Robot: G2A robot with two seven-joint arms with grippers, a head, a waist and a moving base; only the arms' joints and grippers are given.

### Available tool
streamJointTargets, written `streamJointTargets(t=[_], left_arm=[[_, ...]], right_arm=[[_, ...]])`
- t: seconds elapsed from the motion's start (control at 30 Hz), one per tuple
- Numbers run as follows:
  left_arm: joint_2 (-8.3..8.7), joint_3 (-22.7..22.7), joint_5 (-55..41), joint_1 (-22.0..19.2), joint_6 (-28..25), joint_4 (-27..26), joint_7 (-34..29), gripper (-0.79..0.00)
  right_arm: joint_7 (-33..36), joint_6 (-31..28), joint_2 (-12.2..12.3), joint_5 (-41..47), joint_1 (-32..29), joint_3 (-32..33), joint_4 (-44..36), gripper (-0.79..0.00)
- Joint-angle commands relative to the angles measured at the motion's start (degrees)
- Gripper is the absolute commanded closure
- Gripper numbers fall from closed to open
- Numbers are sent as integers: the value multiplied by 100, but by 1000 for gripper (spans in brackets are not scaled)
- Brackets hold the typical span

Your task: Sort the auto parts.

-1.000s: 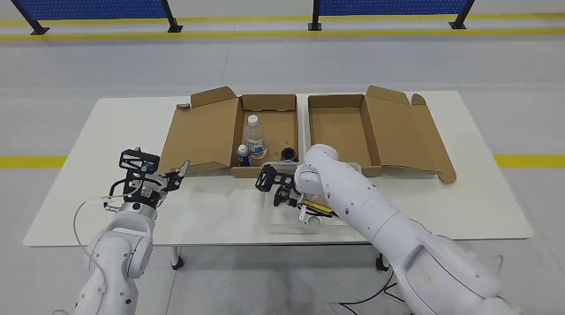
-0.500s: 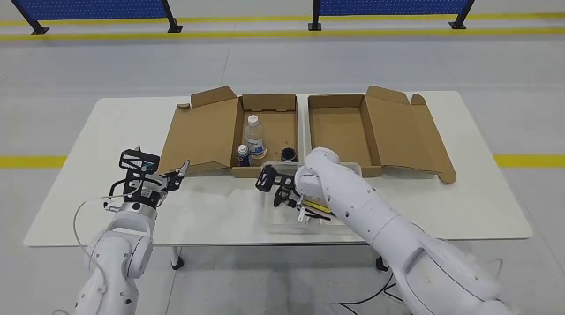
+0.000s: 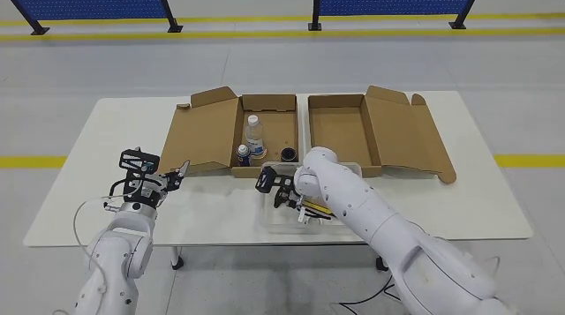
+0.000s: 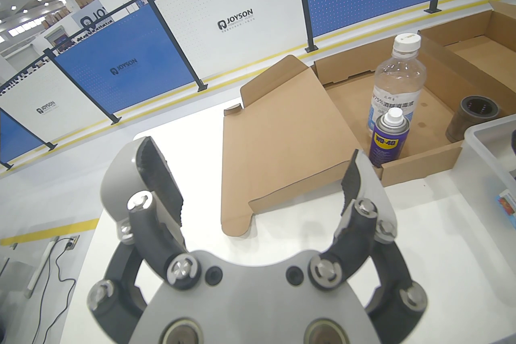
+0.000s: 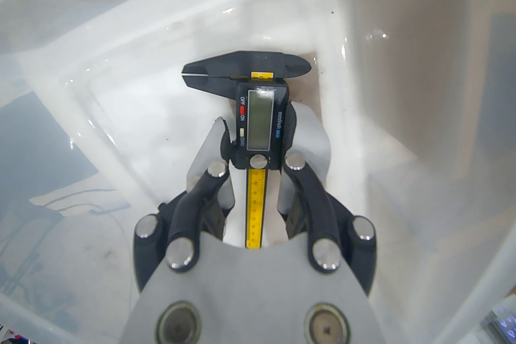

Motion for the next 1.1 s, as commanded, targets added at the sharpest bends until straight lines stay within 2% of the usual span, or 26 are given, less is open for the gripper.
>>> streamJointTargets(t=[0.0, 0.3, 1.07], left_arm=[[0, 0, 0, 0, 0, 0, 0, -785], [0, 0, 0, 0, 0, 0, 0, -785], [0, 0, 0, 0, 0, 0, 0, -785]], right_arm=[[10, -15, -5, 5, 13, 10, 13, 0], [129, -60, 29, 64, -22, 107, -162, 0], [507, 43, 356, -24, -376, 556, -1032, 0]])
